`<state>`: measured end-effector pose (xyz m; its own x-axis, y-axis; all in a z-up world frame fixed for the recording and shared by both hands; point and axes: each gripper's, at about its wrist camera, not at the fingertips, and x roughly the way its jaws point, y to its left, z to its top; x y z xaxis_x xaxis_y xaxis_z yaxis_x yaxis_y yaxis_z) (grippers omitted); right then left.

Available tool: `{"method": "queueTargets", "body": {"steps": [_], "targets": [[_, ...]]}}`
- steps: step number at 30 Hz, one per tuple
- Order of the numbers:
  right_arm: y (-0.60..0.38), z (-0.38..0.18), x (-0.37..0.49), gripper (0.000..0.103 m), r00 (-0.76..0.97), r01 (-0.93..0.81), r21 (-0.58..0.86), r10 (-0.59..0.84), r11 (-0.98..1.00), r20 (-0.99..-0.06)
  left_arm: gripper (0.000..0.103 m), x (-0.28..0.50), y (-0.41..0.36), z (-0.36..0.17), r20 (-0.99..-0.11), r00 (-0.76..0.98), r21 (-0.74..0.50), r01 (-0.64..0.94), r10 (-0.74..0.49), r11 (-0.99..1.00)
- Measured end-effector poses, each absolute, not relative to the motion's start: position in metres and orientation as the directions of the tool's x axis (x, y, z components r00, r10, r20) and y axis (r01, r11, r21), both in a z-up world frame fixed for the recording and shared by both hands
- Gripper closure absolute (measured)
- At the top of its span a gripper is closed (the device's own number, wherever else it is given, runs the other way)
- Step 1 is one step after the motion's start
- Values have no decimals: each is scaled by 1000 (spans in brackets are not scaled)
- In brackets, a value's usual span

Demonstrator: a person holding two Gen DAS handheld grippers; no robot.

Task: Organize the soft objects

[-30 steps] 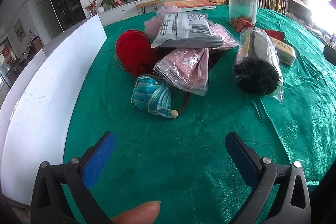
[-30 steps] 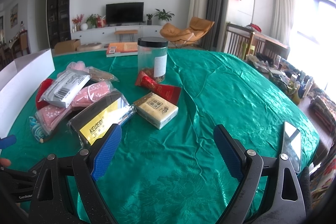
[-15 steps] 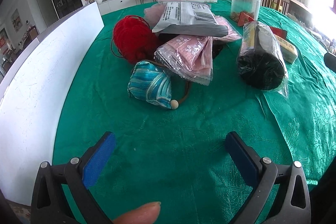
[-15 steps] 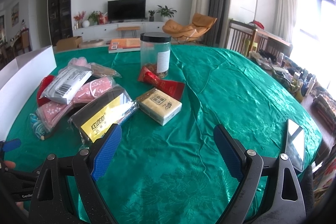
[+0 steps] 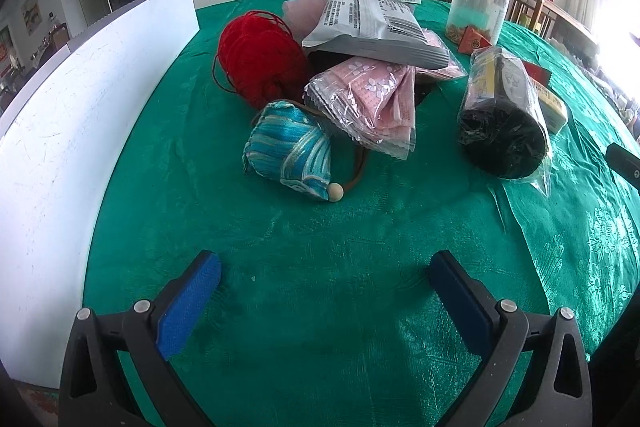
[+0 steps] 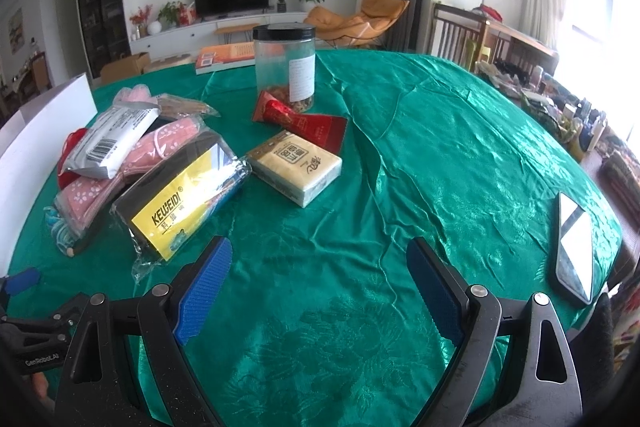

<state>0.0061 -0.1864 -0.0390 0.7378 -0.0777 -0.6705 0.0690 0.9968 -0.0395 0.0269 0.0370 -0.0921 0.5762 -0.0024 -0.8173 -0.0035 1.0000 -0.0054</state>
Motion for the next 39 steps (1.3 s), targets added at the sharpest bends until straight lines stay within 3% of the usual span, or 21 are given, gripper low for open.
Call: {"method": "queueTargets", "body": {"steps": [12, 25, 39], "targets": [[-191, -43, 9, 12, 717, 79, -17, -68, 997, -694, 0, 31, 38, -92, -831, 556, -7, 16, -15, 1000], [-198, -45, 10, 12, 710, 90, 13, -55, 996, -702, 0, 91, 40, -93, -817, 571, -9, 131, -83, 991], [-199, -74, 20, 12, 622, 86, 44, -19, 995, -782, 0, 119, 47, -93, -812, 578, -11, 123, -81, 992]]}}
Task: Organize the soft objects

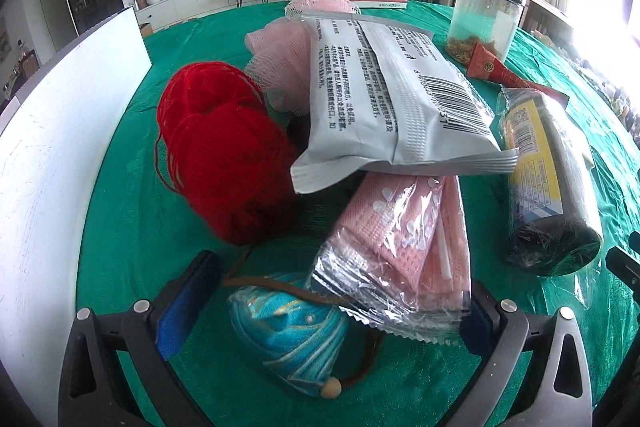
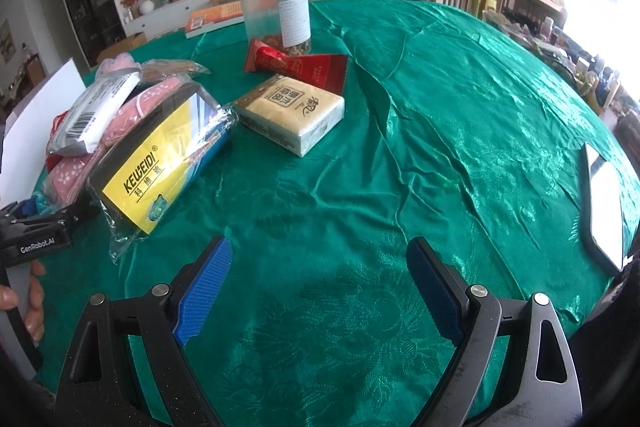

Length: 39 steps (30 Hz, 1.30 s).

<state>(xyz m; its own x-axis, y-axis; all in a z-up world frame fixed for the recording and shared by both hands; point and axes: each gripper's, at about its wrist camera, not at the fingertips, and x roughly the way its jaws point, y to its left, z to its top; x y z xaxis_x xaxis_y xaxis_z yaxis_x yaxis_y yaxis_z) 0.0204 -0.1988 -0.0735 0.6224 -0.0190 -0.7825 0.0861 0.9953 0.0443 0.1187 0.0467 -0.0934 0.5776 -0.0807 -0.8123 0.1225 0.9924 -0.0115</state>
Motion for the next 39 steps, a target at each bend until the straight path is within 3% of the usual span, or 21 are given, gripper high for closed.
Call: {"method": "queueTargets", "body": {"steps": [39], "targets": [[-190, -87, 15, 8, 662, 101, -4, -70, 995, -746, 0, 117, 47, -93, -812, 578, -12, 119, -79, 993]]}}
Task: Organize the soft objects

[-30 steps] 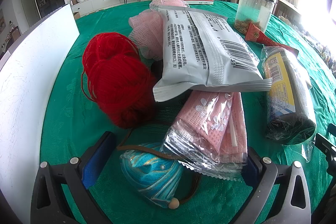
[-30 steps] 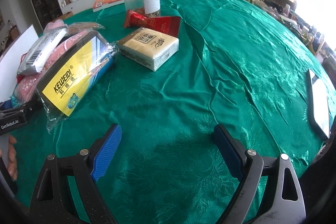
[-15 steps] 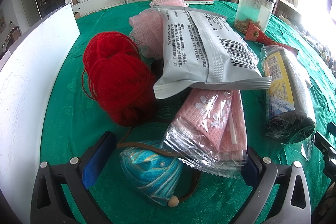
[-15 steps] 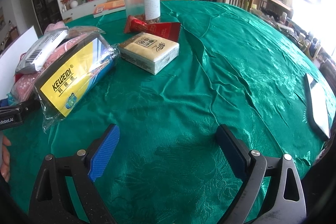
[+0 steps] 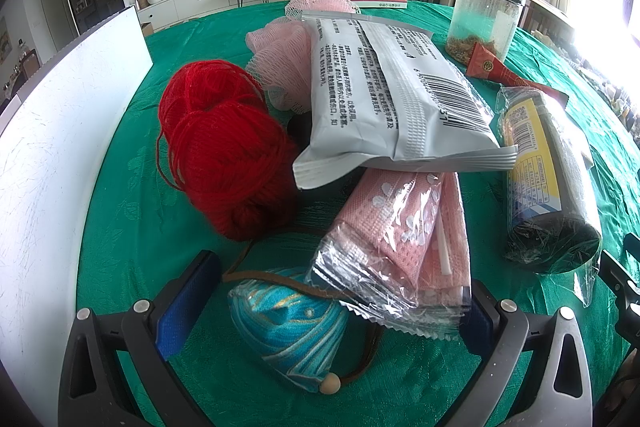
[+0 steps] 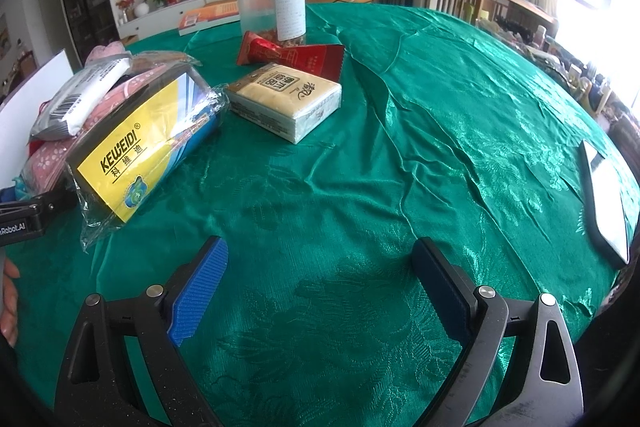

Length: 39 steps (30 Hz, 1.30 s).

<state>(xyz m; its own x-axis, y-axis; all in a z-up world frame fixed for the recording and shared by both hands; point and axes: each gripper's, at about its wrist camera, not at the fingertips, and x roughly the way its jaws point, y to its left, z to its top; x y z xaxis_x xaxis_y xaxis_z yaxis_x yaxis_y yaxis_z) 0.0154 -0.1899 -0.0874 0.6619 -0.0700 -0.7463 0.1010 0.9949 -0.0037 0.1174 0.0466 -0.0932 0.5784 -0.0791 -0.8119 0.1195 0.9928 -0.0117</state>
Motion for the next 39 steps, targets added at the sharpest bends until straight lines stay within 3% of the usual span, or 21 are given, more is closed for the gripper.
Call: {"method": "queueTargets", "body": {"steps": [39], "targets": [[-189, -88, 16, 8, 655, 105, -6, -74, 994, -752, 0, 116, 47, -93, -811, 579, -13, 120, -81, 993]]}}
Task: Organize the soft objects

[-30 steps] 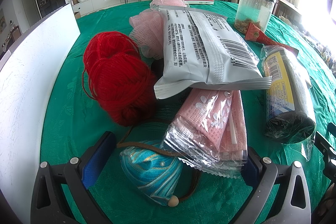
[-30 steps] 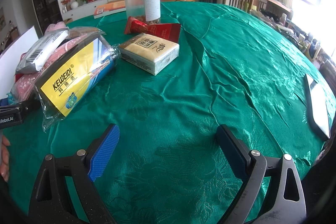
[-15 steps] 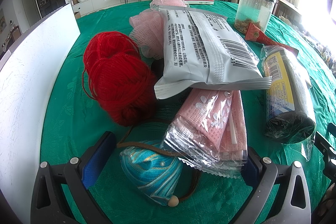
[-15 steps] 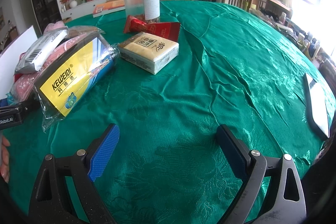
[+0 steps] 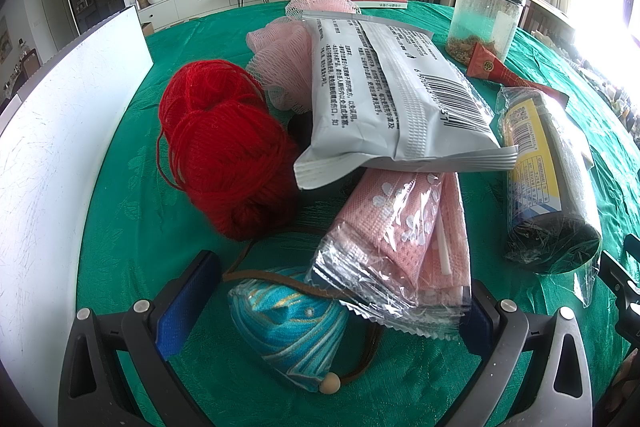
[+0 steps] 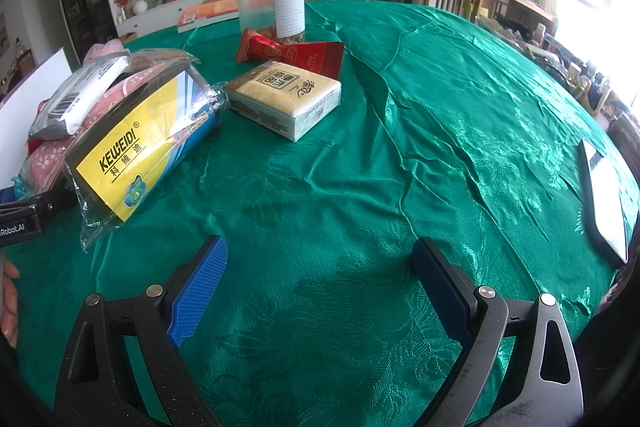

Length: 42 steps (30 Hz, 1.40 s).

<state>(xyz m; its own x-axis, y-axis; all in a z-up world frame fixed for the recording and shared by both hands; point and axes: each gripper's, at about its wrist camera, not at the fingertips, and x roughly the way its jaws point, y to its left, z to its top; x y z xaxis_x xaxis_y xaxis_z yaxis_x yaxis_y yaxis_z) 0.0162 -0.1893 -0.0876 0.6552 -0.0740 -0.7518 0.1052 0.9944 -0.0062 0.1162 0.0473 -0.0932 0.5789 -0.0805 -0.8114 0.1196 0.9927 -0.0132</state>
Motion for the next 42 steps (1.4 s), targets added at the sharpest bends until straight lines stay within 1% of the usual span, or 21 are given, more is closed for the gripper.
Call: {"method": "queueTargets", "body": {"steps": [38, 42], "targets": [[-189, -88, 16, 8, 655, 106, -6, -74, 994, -752, 0, 116, 48, -93, -812, 579, -14, 120, -81, 993], [-190, -88, 17, 8, 648, 95, -5, -66, 995, -759, 0, 109, 48, -93, -819, 564, -13, 168, -107, 986]]}}
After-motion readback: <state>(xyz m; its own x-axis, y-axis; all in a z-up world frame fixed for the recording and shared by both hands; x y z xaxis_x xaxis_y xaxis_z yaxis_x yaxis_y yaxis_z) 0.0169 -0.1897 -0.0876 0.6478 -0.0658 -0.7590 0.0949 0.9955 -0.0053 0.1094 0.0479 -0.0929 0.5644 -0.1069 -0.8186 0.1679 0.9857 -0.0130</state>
